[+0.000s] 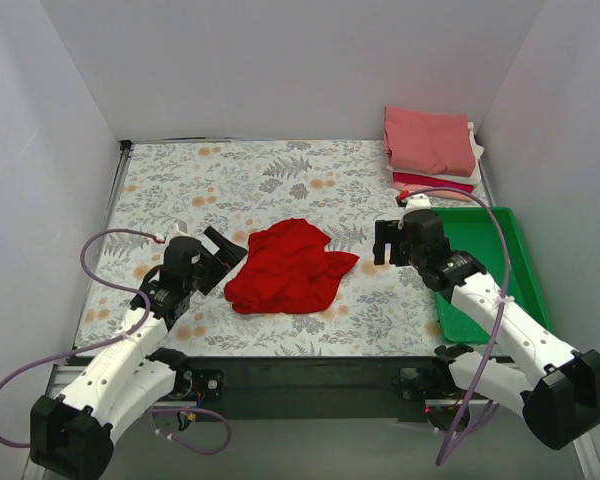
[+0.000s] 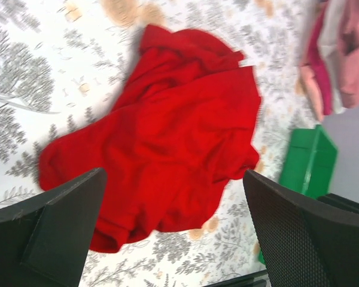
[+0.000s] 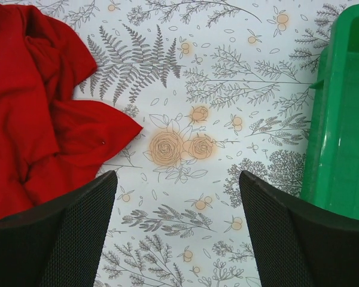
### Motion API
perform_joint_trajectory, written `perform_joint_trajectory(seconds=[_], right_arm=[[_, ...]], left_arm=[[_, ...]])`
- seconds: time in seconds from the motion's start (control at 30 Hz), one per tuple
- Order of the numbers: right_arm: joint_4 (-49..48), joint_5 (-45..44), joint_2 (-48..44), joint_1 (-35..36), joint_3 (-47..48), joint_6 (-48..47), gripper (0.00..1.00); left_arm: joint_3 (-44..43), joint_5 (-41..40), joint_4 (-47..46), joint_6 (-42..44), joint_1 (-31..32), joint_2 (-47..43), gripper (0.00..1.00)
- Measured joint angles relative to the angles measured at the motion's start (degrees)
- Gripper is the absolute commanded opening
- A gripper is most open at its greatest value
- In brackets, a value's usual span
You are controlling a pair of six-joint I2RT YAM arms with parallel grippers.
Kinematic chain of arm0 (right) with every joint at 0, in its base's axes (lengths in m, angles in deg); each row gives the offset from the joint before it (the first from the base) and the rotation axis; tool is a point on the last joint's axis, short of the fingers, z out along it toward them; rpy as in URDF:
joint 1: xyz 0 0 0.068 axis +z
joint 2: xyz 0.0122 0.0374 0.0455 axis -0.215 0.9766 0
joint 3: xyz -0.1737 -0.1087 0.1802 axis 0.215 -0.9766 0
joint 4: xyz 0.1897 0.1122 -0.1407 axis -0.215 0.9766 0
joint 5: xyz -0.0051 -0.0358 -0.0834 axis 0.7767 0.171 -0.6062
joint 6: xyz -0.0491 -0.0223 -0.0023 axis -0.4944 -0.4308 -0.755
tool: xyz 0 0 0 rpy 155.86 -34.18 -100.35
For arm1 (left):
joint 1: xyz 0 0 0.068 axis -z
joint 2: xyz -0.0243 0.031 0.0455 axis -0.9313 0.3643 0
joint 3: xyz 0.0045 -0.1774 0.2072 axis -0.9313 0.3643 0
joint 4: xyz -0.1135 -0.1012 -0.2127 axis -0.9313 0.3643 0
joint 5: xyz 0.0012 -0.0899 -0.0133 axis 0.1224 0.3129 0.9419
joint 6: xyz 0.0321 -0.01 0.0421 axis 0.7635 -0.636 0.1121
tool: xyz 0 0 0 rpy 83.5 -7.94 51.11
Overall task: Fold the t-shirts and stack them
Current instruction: Move the tshirt to the center of the board, then flatten the tshirt out
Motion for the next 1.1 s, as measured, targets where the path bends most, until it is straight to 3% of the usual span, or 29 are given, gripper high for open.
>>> perform_joint_trajectory(seconds=[0.13,0.3,0.4,0.53,0.67,1.1], right_arm=[[-4.94,1.09,-1.57,0.0,-3.45,1.11,0.88],[-9.75,4.37,3.23,0.0,-5.18,2.6,0.86],[-11.47,5.77,7.3,0.0,-5.18,3.3,0.84],[-13.79,6.73,11.61,0.0,-5.18,4.7,0.78],[-15.85,7.39,17.18,0.0,-5.16,6.19,0.71],[-23.74,16.63,30.47,0.0,-1.62,11.32,0.55]], left_arm=[[2.23,-0.24,2.05,-1.07,0.0,3.19,0.95],[5.7,0.94,3.06,-2.16,0.02,8.22,0.89],[6.23,1.05,3.15,-2.64,0.07,12.81,0.8],[5.86,0.66,1.73,-3.5,0.07,15.3,0.54],[5.84,0.09,1.07,-4.28,0.04,18.27,0.03],[5.84,-0.09,0.24,-2.86,0.2,18.93,0.0]])
